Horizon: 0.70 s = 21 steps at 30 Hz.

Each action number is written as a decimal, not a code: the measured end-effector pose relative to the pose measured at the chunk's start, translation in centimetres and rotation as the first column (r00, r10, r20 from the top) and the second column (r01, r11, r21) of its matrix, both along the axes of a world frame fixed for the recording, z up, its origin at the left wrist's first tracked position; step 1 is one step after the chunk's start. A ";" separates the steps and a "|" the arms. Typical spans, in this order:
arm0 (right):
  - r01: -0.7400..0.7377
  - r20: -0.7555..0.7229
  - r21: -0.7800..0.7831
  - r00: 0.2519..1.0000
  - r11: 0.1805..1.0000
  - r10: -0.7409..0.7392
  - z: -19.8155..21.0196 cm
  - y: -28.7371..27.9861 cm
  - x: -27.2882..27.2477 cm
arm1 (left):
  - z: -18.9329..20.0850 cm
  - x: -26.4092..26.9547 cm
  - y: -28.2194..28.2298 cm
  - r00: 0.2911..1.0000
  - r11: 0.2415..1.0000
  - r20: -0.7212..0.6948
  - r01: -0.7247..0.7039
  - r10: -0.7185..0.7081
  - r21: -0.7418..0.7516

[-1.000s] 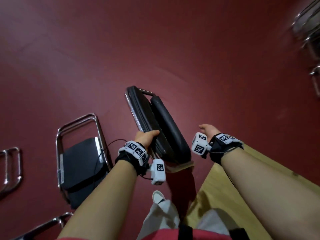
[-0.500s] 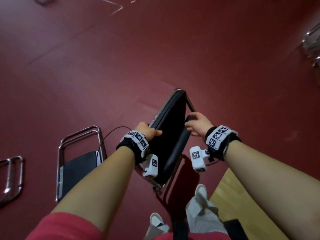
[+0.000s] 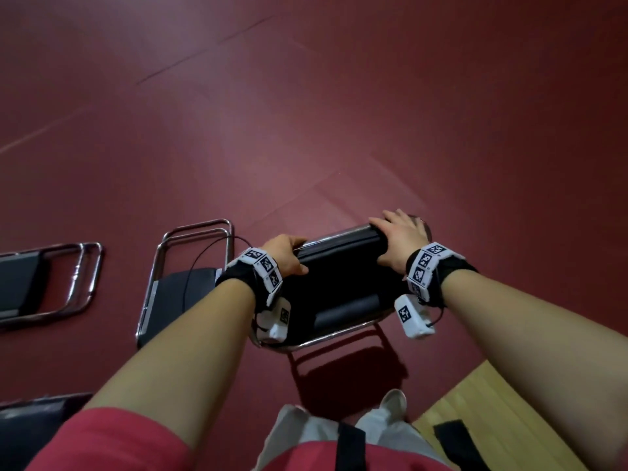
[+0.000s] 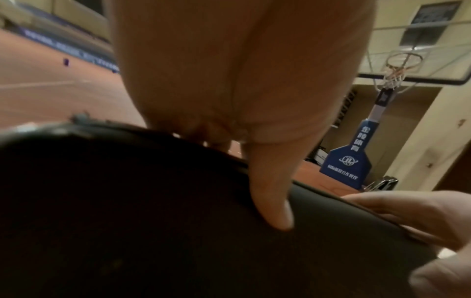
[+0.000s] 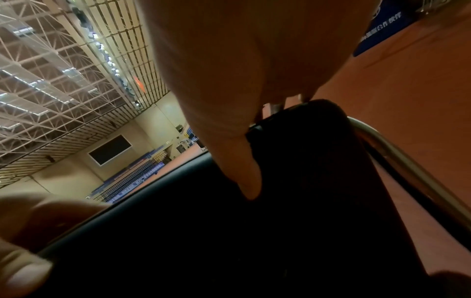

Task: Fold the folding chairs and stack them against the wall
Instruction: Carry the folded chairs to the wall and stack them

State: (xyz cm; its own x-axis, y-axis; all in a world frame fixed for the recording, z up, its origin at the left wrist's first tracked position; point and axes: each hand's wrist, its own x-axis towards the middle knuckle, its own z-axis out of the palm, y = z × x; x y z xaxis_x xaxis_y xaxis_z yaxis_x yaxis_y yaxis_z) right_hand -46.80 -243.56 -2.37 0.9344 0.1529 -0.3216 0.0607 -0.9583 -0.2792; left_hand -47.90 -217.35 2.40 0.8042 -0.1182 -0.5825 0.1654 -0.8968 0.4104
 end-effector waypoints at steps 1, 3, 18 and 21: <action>-0.001 -0.018 -0.004 1.000 1.000 0.001 -0.2 0.1 0.5 | 0.0 0.3 0.7 1.000 1.000 -0.010 0.014 -0.015 -0.014; -0.002 -0.057 0.001 0.998 1.000 0.002 -0.6 0.8 1.4 | -0.3 0.9 2.5 0.999 1.000 -0.038 0.023 -0.024 -0.020; 0.074 0.013 -0.004 0.997 0.997 -0.074 -1.5 8.8 6.1 | -6.4 3.4 16.2 0.924 0.942 0.191 -0.313 0.331 -0.117; 0.101 0.011 -0.010 0.995 0.995 -0.101 -1.5 9.0 6.7 | -7.3 3.1 16.5 0.859 0.871 0.201 -0.418 0.472 -0.260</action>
State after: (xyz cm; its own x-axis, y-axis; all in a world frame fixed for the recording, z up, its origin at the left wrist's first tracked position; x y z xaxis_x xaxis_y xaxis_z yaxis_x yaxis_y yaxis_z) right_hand -40.10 -234.58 -3.90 0.9483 0.0544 -0.3128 -0.0334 -0.9627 -0.2685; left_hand -44.77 -200.84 -4.91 0.9130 0.1952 -0.3582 0.3945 -0.6455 0.6540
